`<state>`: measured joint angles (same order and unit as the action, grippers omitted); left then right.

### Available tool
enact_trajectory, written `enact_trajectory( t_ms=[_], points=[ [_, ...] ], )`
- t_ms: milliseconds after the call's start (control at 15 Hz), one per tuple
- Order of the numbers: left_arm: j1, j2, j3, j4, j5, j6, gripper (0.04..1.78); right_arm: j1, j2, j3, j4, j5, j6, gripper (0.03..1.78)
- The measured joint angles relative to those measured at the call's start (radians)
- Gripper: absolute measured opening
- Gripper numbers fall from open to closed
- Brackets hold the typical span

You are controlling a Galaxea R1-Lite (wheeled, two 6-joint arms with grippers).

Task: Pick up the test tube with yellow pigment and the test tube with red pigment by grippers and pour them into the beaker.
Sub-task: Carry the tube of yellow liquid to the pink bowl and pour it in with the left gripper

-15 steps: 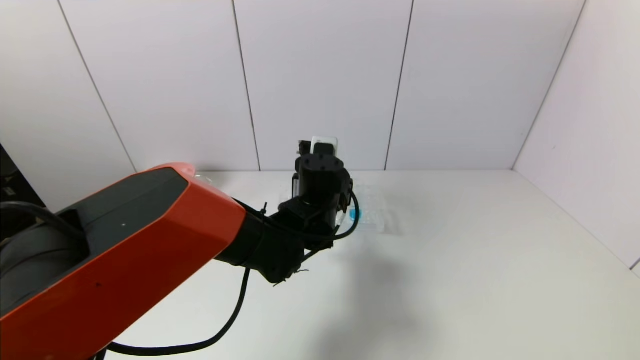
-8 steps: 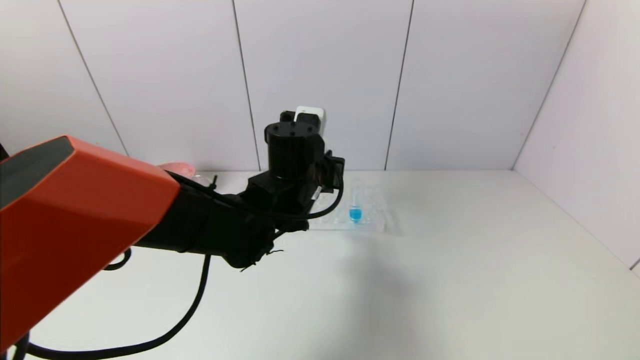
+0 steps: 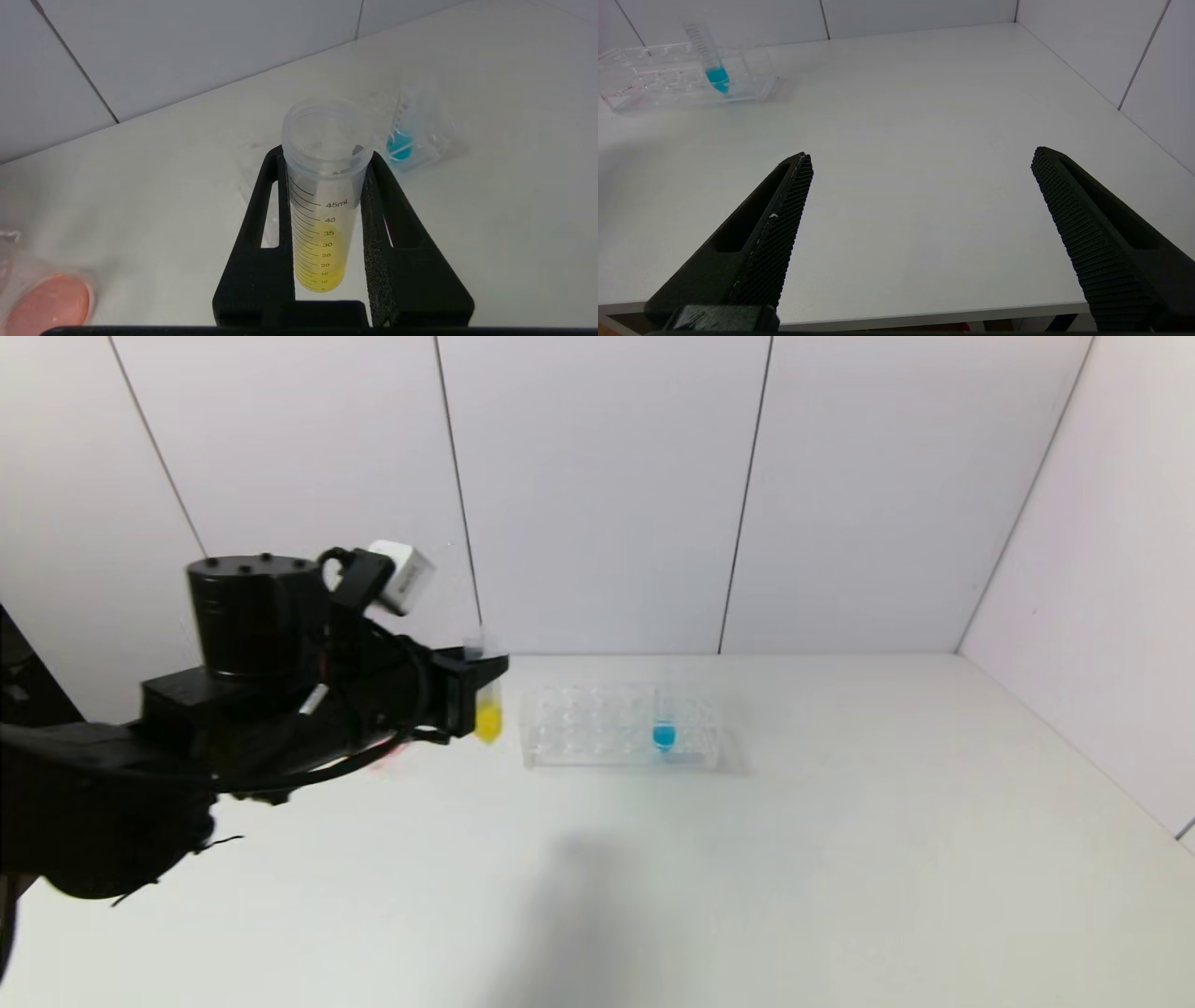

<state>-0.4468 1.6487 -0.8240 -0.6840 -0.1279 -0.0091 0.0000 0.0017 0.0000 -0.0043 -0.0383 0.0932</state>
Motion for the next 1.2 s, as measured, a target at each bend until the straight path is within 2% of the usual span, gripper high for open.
enact_trajectory(
  t_ms=[333,533,667,800,933,1200],
  points=[
    [0.356,-0.219,0.19,0.064,-0.366,0.031,0.43,0.0,0.0,0.0,0.0,0.0,0.0,1.71],
    [0.596,-0.255,0.216,0.106,-0.596,0.1,0.43,0.0,0.0,0.0,0.0,0.0,0.0,1.71],
    [0.679,-0.215,0.181,0.142,-0.706,0.162,0.43,0.0,0.0,0.0,0.0,0.0,0.0,1.71],
    [0.717,-0.129,0.082,0.194,-0.731,0.223,0.43,0.0,0.0,0.0,0.0,0.0,0.0,1.71],
    [0.734,-0.035,-0.077,0.307,-0.734,0.308,0.43,0.0,0.0,0.0,0.0,0.0,0.0,1.71],
    [0.736,0.12,-0.45,0.693,-0.693,0.514,0.43,0.0,0.0,0.0,0.0,0.0,0.0,1.71]
  ],
)
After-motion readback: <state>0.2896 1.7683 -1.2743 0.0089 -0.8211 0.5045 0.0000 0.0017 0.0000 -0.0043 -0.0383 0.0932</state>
